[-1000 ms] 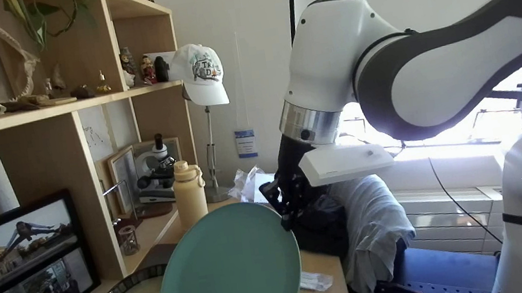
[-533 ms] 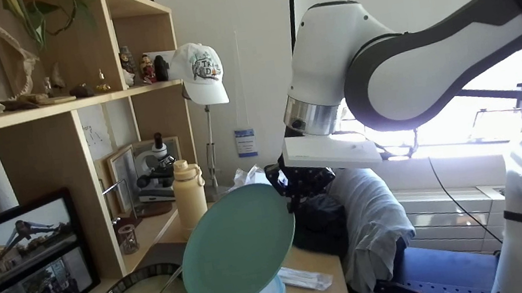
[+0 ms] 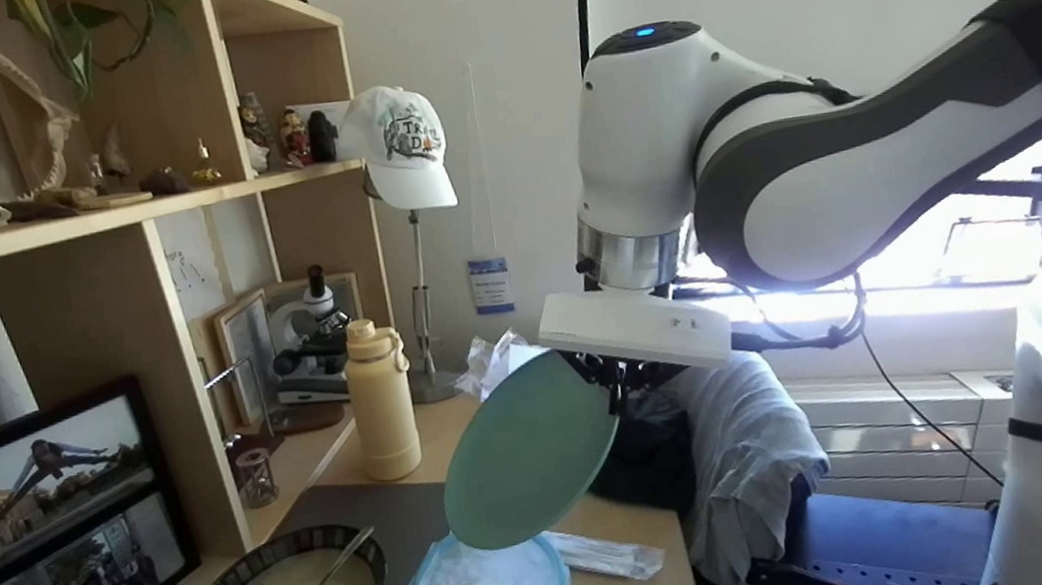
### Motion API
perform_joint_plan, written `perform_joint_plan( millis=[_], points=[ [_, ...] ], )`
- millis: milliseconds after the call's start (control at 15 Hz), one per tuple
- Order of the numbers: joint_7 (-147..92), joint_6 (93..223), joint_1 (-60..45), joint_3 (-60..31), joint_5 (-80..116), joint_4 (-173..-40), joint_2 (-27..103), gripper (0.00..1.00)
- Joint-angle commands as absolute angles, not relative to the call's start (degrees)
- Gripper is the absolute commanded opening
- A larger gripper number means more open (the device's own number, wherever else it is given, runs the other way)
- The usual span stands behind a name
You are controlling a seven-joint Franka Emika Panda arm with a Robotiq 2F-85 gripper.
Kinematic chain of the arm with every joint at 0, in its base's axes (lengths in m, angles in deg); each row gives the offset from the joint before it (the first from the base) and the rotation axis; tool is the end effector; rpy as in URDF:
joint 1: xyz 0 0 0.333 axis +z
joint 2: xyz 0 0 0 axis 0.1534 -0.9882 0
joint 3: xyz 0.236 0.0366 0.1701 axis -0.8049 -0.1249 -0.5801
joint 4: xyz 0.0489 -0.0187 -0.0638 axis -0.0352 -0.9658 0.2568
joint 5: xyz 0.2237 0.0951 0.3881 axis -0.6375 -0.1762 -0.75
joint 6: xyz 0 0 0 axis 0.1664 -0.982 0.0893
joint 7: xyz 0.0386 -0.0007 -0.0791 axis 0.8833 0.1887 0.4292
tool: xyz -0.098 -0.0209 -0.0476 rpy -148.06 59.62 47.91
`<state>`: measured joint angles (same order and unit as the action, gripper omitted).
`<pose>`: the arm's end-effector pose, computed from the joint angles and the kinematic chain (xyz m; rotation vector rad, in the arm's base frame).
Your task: Move the blue plate to the right then put the brown bowl on the blue plate
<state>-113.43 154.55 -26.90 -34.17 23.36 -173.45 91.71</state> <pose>0.4161 -0.0412 0.3429 2.1132 -2.1203 0.4301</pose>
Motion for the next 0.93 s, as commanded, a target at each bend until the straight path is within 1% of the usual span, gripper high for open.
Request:
perform_joint_plan(
  millis=[0,67,867],
  points=[
    [-119.5,153.5,-26.0,-34.0,26.4,-173.3,91.4,0.02],
    [-117.9,153.7,-25.0,-32.4,26.2,-173.3,91.3,0.04],
    [-118.7,153.7,-24.7,-32.4,26.6,-173.4,90.8,0.04]
  ],
)
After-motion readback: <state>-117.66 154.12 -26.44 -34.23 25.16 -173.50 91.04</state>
